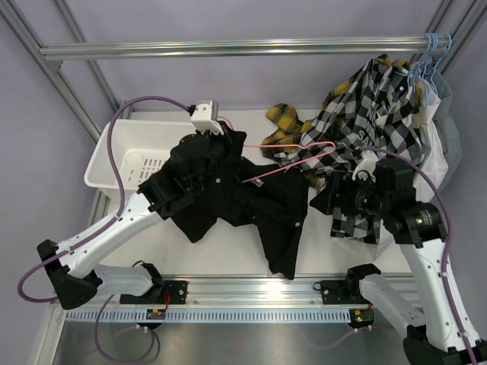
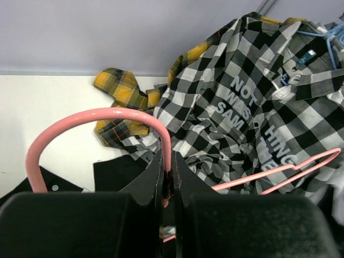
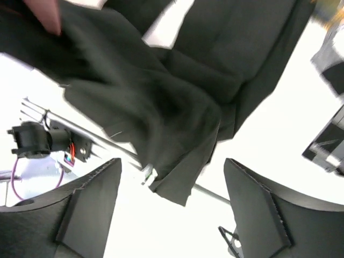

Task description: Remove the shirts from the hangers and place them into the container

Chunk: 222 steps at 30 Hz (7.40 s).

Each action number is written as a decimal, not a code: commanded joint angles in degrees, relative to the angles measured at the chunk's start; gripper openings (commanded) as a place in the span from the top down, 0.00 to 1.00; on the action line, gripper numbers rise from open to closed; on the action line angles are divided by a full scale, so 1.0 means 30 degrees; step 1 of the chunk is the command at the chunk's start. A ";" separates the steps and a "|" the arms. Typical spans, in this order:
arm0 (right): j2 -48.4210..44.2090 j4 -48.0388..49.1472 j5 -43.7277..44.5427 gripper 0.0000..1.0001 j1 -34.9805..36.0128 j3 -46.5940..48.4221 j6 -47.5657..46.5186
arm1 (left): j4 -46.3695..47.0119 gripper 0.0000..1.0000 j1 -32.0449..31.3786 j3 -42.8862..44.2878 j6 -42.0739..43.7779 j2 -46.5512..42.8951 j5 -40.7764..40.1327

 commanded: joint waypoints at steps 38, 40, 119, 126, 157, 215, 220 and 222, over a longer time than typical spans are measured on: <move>0.3714 0.0284 -0.1423 0.84 0.3242 0.5287 -0.6817 | -0.0898 1.00 -0.0182 0.2999 0.5097 0.2045 0.7819; 0.3420 0.0226 -0.1570 1.00 0.3213 0.5082 -0.6787 | -0.0956 1.00 -0.0182 0.2941 0.5039 0.1928 0.7557; 0.1929 0.2806 1.1409 0.00 0.3183 0.5875 -0.0957 | -0.7053 0.01 -0.3667 -0.1896 -0.3807 0.3358 0.0293; -0.3018 0.1749 1.0795 0.01 0.3183 0.2946 -0.0606 | -0.6845 0.01 -0.3814 -0.1279 -0.5272 0.7665 -0.2548; -0.4638 0.1163 0.7452 0.00 0.3183 0.1536 -0.1513 | -1.3341 1.00 -0.3756 0.1613 -0.5600 0.6298 -0.5769; -0.3583 0.2334 0.5989 0.01 0.3183 0.0014 -0.1279 | -1.5724 0.01 -0.1814 -0.0424 -0.9335 0.2716 -0.6094; -0.3729 0.2364 0.5666 0.01 0.3212 -0.0221 -0.1191 | -1.4961 0.01 -0.2174 -0.2421 -1.4467 0.3771 -0.6855; -0.3817 0.2422 0.5520 0.01 0.3212 -0.0250 -0.1162 | -1.4845 0.01 -0.2203 -0.3063 -1.5492 0.4064 -0.7851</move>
